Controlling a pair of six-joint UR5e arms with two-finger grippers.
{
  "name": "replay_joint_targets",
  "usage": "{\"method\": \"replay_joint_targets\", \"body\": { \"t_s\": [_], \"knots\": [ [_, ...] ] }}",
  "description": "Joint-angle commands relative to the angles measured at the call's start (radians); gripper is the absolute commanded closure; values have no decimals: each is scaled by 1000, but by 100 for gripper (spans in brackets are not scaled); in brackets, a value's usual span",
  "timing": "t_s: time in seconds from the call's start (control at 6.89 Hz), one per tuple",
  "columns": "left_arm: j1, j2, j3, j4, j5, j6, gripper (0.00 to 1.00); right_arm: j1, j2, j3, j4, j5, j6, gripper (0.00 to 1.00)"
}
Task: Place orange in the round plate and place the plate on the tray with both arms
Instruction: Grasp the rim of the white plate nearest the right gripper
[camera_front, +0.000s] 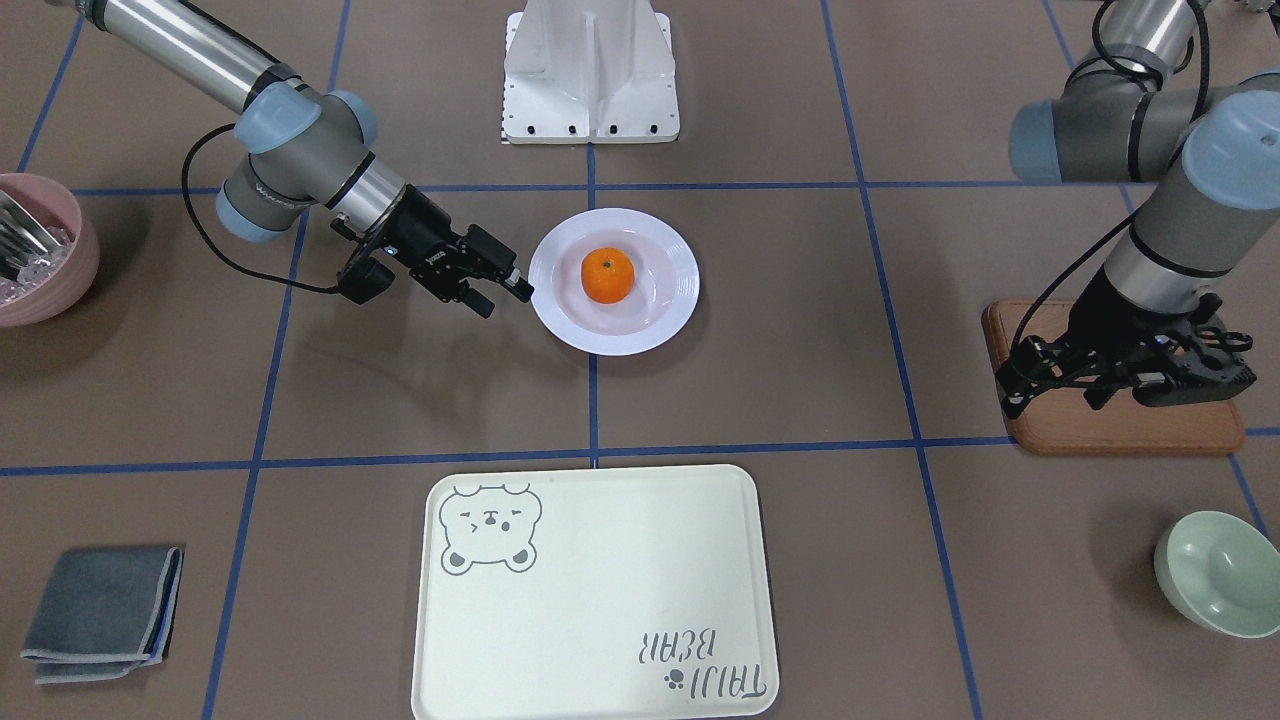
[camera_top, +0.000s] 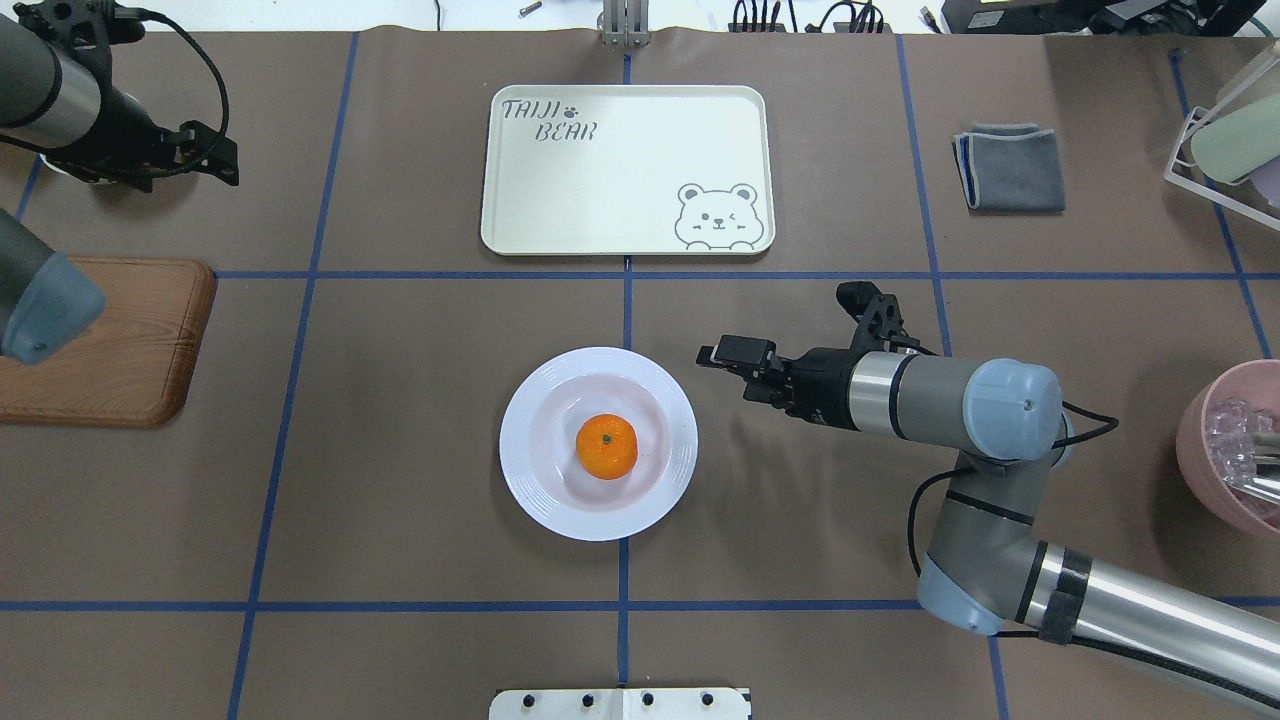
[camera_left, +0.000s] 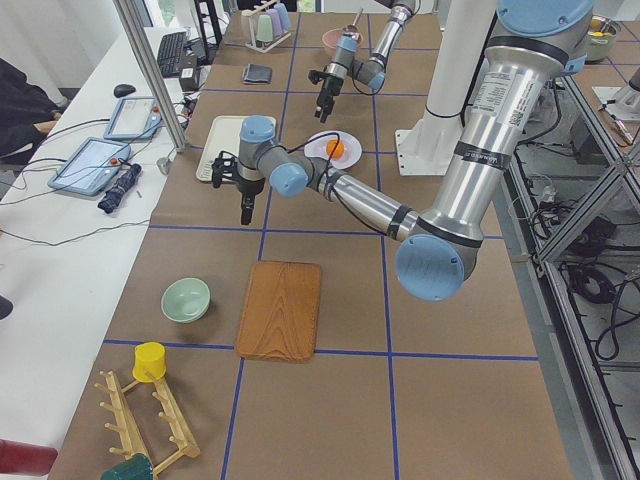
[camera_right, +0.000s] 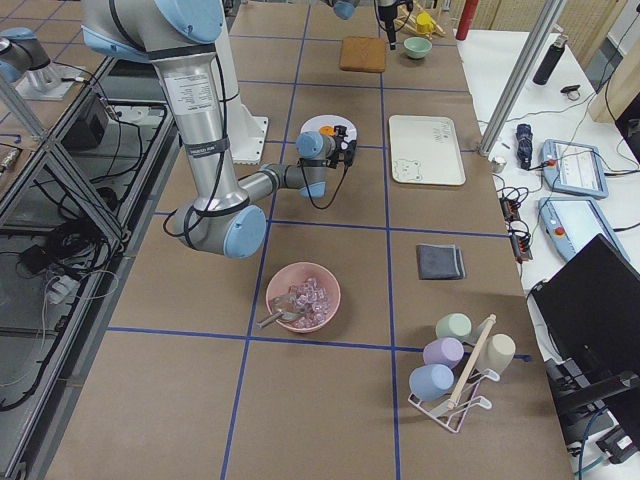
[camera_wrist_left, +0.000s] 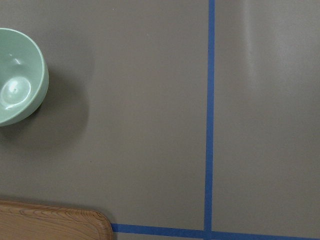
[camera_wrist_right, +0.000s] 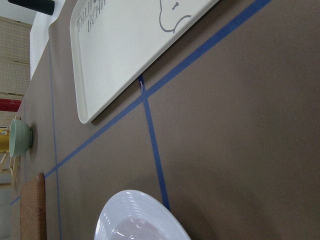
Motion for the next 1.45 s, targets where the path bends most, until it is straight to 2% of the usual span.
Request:
{"method": "replay_joint_targets", "body": {
  "t_s": [0.0, 0.87, 1.31],
  "knots": [
    [-2, -1, 15, -5, 3, 6, 1, -28, 4, -10, 18, -17, 14, 0],
    [-5, 9, 21, -5, 7, 43, 1, -67, 35, -48, 16, -20, 17, 0],
    [-5, 22, 21, -5, 7, 44, 1, -99, 49, -59, 16, -62, 18, 0]
  ]
}}
